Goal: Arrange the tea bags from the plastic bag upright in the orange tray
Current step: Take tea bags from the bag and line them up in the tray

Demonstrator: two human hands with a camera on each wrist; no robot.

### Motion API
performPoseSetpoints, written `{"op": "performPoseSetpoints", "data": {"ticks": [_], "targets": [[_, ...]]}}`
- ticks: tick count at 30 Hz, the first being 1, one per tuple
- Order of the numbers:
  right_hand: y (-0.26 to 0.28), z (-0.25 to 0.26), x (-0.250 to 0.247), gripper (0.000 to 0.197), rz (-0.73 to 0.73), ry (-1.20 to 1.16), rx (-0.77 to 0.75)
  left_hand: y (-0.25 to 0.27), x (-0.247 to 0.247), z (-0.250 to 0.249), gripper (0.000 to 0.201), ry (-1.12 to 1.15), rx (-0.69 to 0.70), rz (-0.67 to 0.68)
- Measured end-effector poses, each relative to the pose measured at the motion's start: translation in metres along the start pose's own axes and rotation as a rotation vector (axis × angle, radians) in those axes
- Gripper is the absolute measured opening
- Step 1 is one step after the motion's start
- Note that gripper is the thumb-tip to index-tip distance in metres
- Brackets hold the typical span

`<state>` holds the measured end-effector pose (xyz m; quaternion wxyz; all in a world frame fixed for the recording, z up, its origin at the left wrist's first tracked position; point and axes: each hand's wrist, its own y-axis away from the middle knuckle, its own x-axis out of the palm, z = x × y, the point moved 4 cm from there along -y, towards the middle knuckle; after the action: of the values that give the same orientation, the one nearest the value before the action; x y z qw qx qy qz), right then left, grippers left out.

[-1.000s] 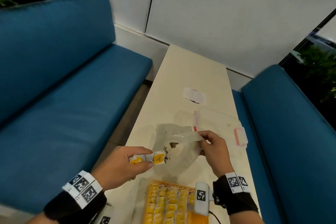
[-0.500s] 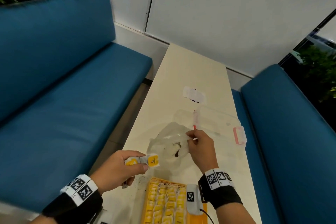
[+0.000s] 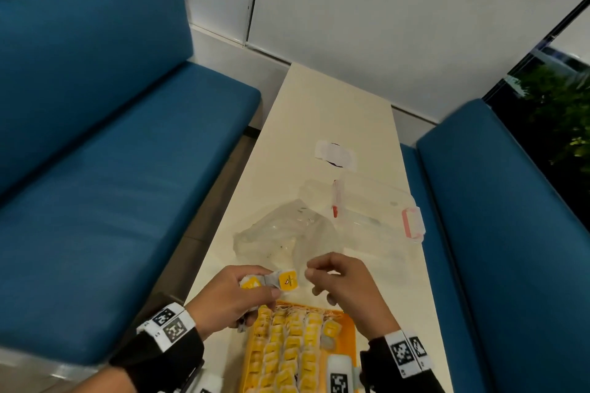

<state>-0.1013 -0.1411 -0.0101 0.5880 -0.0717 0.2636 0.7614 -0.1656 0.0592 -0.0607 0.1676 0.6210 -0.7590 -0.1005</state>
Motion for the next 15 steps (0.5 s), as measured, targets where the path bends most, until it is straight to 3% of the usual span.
{"op": "performPoseSetpoints", "data": {"ticks": [2, 7, 15], "targets": [[0.007, -0.009, 0.005, 0.011, 0.086, -0.086, 0.067, -0.003, 0.008, 0.001, 0.010, 0.002, 0.009, 0.009], [0.013, -0.015, 0.004, 0.012, 0.081, -0.174, 0.098, -0.009, 0.024, 0.003, 0.009, 0.014, 0.014, 0.009], [0.029, 0.009, -0.028, 0.003, 0.006, 0.142, -0.046, -0.013, 0.030, 0.011, 0.023, 0.014, -0.025, 0.027]]}}
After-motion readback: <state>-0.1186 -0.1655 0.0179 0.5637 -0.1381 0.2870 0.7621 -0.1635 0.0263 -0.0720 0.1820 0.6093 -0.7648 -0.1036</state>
